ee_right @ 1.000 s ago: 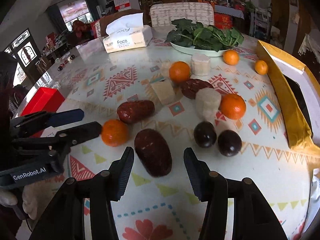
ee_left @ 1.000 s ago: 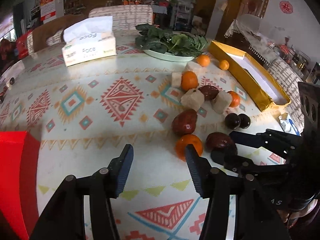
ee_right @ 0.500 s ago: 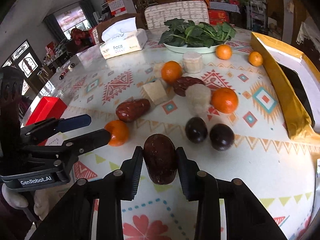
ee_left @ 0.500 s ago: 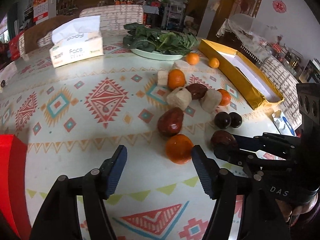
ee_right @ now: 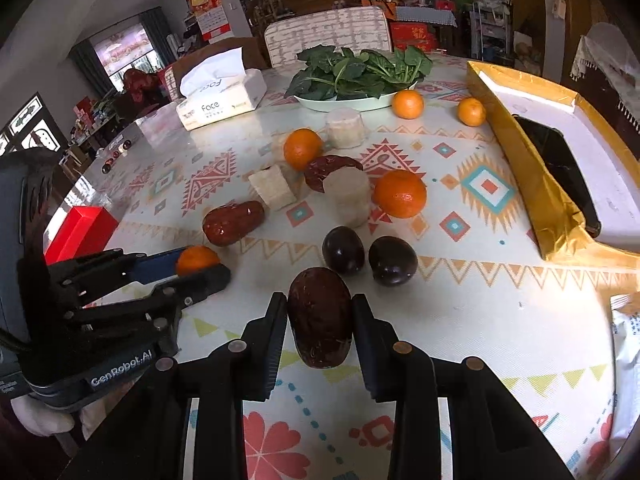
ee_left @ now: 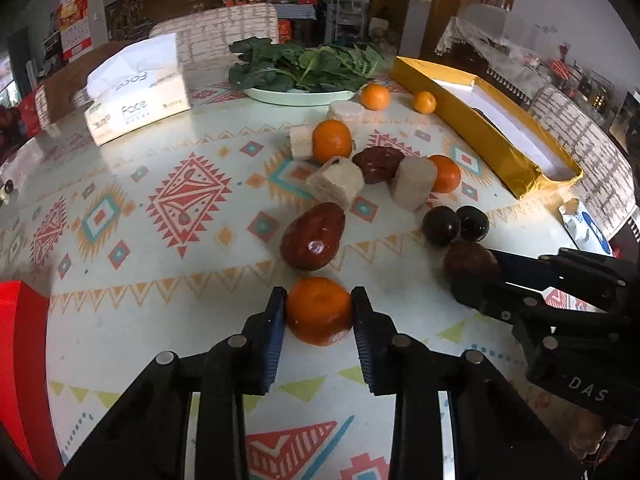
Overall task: Organize fruits
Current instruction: 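Grasp a mandarin orange with the left tool while the right tool grasps a red date, then carry the orange and date over the red tray and open both tools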
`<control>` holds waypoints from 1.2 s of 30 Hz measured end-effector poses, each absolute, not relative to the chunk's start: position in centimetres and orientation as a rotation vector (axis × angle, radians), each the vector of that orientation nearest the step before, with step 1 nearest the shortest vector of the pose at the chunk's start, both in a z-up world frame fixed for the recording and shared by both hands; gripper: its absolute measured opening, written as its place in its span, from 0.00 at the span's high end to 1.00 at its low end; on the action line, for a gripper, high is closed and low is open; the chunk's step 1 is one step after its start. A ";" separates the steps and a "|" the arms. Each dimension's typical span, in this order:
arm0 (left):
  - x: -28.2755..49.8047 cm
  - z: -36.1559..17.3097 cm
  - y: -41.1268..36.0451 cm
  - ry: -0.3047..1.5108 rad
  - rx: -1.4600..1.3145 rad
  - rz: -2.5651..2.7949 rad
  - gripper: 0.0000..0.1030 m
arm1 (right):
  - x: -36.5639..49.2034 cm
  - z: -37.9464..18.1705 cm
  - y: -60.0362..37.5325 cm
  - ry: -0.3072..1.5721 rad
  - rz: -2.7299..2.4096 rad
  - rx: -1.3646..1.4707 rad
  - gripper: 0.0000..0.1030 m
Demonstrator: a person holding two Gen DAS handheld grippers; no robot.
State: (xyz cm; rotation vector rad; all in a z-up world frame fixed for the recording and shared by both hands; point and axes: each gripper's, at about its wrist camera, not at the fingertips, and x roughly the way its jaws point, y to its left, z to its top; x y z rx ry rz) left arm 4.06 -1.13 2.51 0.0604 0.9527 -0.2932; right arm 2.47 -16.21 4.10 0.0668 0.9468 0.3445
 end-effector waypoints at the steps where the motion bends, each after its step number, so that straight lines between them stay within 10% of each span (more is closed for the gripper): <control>1: 4.0 2.6 -0.9 0.948 0.058 -0.285 0.70 | 2.3 4.2 -16.2 0.946 0.340 0.061 0.65; 19: -6.4 9.4 18.3 0.758 -0.228 0.055 0.70 | -2.3 10.2 -6.7 0.894 0.577 0.052 0.65; 36: -9.9 5.3 33.3 0.806 -0.406 0.324 0.69 | -2.5 6.9 17.8 1.003 0.873 -0.091 0.65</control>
